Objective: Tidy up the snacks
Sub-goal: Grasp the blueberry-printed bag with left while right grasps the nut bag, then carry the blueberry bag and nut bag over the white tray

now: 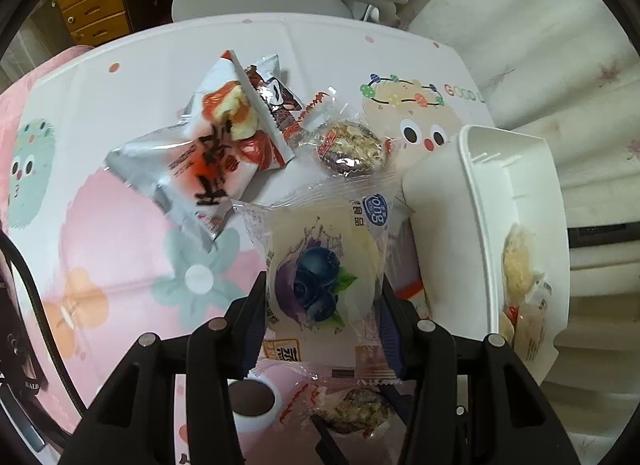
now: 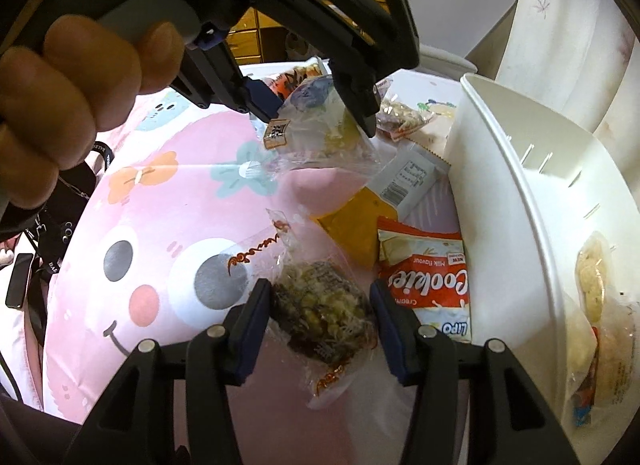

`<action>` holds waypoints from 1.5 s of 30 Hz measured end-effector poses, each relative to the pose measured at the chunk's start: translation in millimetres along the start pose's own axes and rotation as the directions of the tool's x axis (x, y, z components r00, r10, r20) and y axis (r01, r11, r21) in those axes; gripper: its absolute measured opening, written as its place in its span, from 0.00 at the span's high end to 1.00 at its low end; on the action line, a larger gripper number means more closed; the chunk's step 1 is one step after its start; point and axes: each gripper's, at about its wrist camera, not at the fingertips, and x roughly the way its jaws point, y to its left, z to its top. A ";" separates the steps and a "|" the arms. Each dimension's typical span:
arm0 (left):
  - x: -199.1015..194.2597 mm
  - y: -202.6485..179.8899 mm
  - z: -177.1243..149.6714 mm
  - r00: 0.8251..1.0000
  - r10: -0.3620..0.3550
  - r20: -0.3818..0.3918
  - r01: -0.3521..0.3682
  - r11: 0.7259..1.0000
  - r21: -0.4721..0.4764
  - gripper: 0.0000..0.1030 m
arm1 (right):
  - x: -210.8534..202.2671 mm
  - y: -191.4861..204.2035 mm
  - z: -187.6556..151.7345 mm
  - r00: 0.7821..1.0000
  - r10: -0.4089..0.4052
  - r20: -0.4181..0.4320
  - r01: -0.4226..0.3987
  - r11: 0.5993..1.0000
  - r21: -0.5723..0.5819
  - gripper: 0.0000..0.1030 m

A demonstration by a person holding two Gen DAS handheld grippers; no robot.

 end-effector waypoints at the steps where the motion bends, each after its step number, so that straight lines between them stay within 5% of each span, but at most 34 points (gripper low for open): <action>1: -4.7 1.1 -4.1 1.000 -0.002 0.008 0.002 1.000 -0.001 0.54 | -4.0 2.4 -1.6 1.000 -0.006 0.006 0.006 1.000 -0.004 0.51; 16: -100.7 26.4 -76.9 0.993 0.021 0.115 -0.020 1.000 -0.008 0.54 | -57.4 30.7 -16.8 0.994 -0.055 0.090 0.053 0.998 0.032 0.51; 27: -161.3 16.9 -133.1 0.983 -0.020 0.180 0.008 0.998 0.068 0.54 | -125.4 46.4 -34.9 0.969 -0.145 0.200 0.136 0.989 0.060 0.51; 38: -178.9 -29.0 -168.6 0.982 -0.042 0.186 0.017 0.991 0.134 0.54 | -178.6 8.8 -46.1 0.939 -0.241 0.244 0.217 0.968 0.122 0.51; 45: -172.1 -68.3 -181.1 0.976 -0.077 0.205 0.051 0.990 0.128 0.54 | -197.8 -38.4 -47.7 0.940 -0.234 0.247 0.211 0.971 0.116 0.51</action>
